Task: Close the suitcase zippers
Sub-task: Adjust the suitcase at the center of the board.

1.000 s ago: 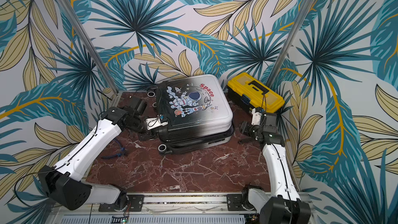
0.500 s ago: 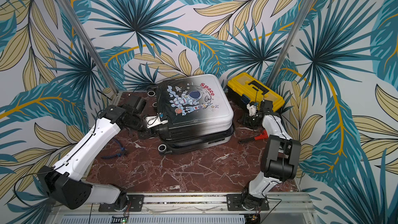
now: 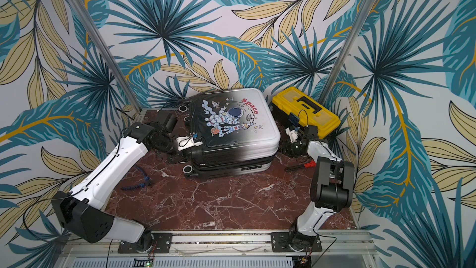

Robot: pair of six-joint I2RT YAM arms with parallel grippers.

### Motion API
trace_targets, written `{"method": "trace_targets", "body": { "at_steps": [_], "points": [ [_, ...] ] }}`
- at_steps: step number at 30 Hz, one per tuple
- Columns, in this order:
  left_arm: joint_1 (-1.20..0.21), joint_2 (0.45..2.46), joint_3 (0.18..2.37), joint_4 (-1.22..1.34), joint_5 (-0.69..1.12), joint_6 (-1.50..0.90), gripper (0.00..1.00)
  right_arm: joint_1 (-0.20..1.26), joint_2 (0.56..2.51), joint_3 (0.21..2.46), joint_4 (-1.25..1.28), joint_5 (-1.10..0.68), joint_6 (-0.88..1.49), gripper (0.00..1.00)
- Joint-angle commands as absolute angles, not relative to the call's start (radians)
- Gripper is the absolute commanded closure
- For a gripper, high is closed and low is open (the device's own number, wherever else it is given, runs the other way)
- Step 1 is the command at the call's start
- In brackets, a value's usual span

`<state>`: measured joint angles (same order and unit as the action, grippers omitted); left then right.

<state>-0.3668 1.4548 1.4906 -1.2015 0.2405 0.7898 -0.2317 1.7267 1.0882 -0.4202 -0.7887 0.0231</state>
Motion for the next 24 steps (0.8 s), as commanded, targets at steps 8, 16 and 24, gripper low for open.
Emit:
{"method": "trace_targets", "body": {
  "at_steps": [8,16,24],
  "points": [
    [-0.326,1.386,1.464,-1.053,0.154,0.787,0.47,-0.179,1.679,1.025,-0.452,-0.851,0.019,0.59],
    [-0.322,1.410,1.458,-1.052,0.099,0.854,0.48,-0.179,1.651,1.110,-0.585,-0.702,-0.110,0.62],
    [-0.315,1.429,1.482,-1.052,0.080,0.884,0.48,-0.196,1.686,1.156,-0.593,-0.619,-0.343,0.60]
  ]
}}
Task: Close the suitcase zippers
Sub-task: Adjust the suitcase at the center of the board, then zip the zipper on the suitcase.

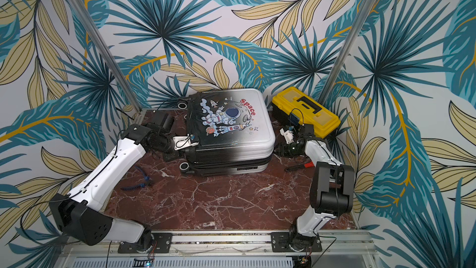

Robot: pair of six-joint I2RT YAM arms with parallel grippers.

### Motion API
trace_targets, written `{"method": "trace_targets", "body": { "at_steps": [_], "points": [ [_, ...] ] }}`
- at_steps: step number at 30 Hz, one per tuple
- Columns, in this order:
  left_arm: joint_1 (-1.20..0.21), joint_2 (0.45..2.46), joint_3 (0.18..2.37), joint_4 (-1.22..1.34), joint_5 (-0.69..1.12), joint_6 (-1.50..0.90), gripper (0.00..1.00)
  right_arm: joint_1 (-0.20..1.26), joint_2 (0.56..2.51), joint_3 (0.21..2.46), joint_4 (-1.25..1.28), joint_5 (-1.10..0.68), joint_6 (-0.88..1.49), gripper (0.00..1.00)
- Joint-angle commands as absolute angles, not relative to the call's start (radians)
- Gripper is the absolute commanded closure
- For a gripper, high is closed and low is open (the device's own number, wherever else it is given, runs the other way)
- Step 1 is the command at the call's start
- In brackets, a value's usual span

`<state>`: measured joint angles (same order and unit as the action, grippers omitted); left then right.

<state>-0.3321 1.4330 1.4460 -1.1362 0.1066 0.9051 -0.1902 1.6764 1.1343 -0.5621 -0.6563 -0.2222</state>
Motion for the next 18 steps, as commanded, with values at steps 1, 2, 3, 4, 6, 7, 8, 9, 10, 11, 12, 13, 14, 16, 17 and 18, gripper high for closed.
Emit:
{"method": "trace_targets", "body": {
  "at_steps": [1,2,3,4,6,7,8,9,10,11,12,13,14,16,17,18],
  "points": [
    [-0.315,1.430,1.483,-1.051,0.078,0.886,0.48,-0.200,1.698,1.164,-0.588,-0.626,-0.377,0.59],
    [-0.316,1.432,1.483,-1.051,0.076,0.888,0.48,-0.200,1.711,1.176,-0.595,-0.637,-0.414,0.59],
    [-0.315,1.435,1.483,-1.051,0.073,0.888,0.48,-0.200,1.719,1.183,-0.598,-0.643,-0.438,0.58],
    [-0.314,1.438,1.485,-1.051,0.072,0.887,0.48,-0.200,1.729,1.194,-0.605,-0.649,-0.458,0.56],
    [-0.313,1.447,1.490,-1.052,0.072,0.885,0.48,-0.202,1.754,1.233,-0.641,-0.679,-0.511,0.54],
    [-0.314,1.452,1.492,-1.051,0.070,0.884,0.48,-0.202,1.768,1.251,-0.652,-0.687,-0.536,0.54],
    [-0.314,1.454,1.495,-1.051,0.066,0.885,0.48,-0.201,1.779,1.268,-0.659,-0.694,-0.551,0.54],
    [-0.314,1.458,1.498,-1.052,0.065,0.887,0.48,-0.201,1.789,1.283,-0.671,-0.692,-0.571,0.53],
    [-0.314,1.459,1.500,-1.051,0.063,0.887,0.48,-0.202,1.799,1.298,-0.691,-0.690,-0.598,0.53],
    [-0.314,1.462,1.503,-1.051,0.060,0.891,0.48,-0.201,1.807,1.310,-0.698,-0.693,-0.621,0.52],
    [-0.314,1.463,1.506,-1.052,0.056,0.891,0.48,-0.202,1.815,1.320,-0.712,-0.706,-0.643,0.52],
    [-0.314,1.467,1.510,-1.051,0.053,0.892,0.48,-0.202,1.827,1.340,-0.743,-0.726,-0.680,0.52],
    [-0.314,1.471,1.515,-1.051,0.052,0.894,0.48,-0.201,1.834,1.356,-0.762,-0.737,-0.709,0.51],
    [-0.313,1.476,1.522,-1.051,0.046,0.898,0.48,-0.202,1.841,1.367,-0.779,-0.753,-0.772,0.50],
    [-0.312,1.481,1.526,-1.051,0.045,0.900,0.48,-0.201,1.838,1.362,-0.776,-0.757,-0.806,0.49],
    [-0.312,1.482,1.529,-1.050,0.043,0.900,0.48,-0.202,1.835,1.356,-0.769,-0.754,-0.836,0.48]
  ]
}}
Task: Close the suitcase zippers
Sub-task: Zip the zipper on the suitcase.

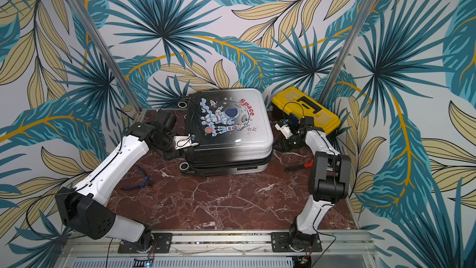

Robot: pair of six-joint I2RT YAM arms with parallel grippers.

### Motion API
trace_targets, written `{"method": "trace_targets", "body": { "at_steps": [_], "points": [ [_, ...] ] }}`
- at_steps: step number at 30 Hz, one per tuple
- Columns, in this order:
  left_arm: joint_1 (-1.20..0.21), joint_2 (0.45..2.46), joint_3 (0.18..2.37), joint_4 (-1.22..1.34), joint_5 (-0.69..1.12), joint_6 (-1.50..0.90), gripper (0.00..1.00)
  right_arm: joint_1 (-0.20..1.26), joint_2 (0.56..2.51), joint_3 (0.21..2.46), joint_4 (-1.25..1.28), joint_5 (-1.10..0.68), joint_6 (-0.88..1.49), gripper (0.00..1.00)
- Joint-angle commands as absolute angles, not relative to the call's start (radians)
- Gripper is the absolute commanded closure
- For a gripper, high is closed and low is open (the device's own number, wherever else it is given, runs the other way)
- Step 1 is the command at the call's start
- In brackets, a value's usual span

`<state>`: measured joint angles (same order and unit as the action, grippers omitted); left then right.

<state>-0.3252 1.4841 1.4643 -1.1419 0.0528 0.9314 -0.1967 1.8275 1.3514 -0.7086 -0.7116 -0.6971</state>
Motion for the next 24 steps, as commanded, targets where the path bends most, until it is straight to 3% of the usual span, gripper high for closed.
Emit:
{"method": "trace_targets", "body": {
  "at_steps": [1,9,13,24],
  "points": [
    [-0.312,1.485,1.532,-1.052,0.044,0.901,0.48,-0.202,1.831,1.346,-0.759,-0.741,-0.863,0.47],
    [-0.306,1.502,1.540,-1.051,0.037,0.903,0.48,-0.202,1.827,1.297,-0.616,-0.779,-1.010,0.46],
    [-0.302,1.508,1.542,-1.051,0.042,0.903,0.48,-0.201,1.812,1.219,-0.464,-0.821,-1.088,0.50],
    [-0.299,1.514,1.541,-1.052,0.027,0.906,0.48,-0.202,1.860,1.202,-0.344,-0.909,-1.138,0.58]
  ]
}}
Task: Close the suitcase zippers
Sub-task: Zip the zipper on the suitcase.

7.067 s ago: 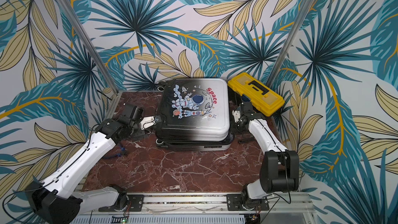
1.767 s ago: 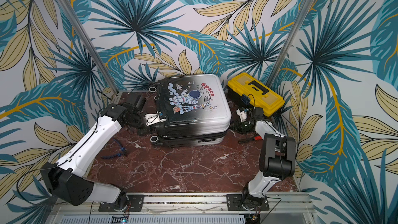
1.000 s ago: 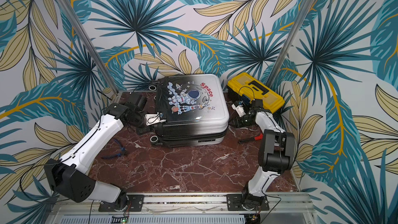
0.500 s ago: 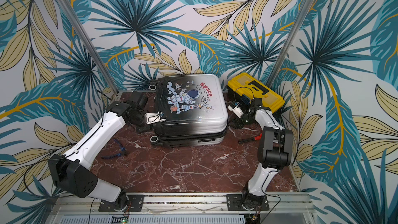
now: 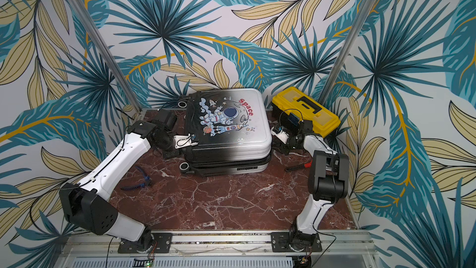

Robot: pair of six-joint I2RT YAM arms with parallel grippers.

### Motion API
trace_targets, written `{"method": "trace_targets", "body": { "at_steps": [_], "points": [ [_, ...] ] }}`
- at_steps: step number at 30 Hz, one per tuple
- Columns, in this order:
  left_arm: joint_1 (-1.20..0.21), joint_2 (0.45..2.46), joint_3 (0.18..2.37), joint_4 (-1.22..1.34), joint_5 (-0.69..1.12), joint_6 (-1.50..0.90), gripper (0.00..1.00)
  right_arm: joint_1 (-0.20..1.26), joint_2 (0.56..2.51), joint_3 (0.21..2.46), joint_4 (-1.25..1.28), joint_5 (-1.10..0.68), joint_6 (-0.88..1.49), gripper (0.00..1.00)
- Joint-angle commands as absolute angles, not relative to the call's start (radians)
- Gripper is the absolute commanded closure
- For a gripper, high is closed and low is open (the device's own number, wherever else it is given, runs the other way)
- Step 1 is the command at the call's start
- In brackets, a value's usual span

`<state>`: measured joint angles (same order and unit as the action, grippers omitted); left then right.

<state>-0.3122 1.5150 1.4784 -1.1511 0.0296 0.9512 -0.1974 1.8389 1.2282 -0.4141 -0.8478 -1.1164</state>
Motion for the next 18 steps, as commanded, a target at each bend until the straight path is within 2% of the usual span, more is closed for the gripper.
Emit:
{"method": "trace_targets", "body": {
  "at_steps": [1,5,13,18],
  "points": [
    [-0.299,1.517,1.541,-1.053,0.027,0.905,0.48,-0.202,1.866,1.205,-0.340,-0.912,-1.138,0.59],
    [-0.299,1.522,1.542,-1.053,0.026,0.902,0.48,-0.202,1.881,1.212,-0.344,-0.932,-1.150,0.64],
    [-0.298,1.534,1.547,-1.053,0.025,0.899,0.48,-0.201,1.896,1.217,-0.343,-0.951,-1.144,0.82],
    [-0.297,1.536,1.545,-1.052,0.025,0.897,0.48,-0.200,1.893,1.231,-0.361,-0.964,-1.144,0.84]
  ]
}}
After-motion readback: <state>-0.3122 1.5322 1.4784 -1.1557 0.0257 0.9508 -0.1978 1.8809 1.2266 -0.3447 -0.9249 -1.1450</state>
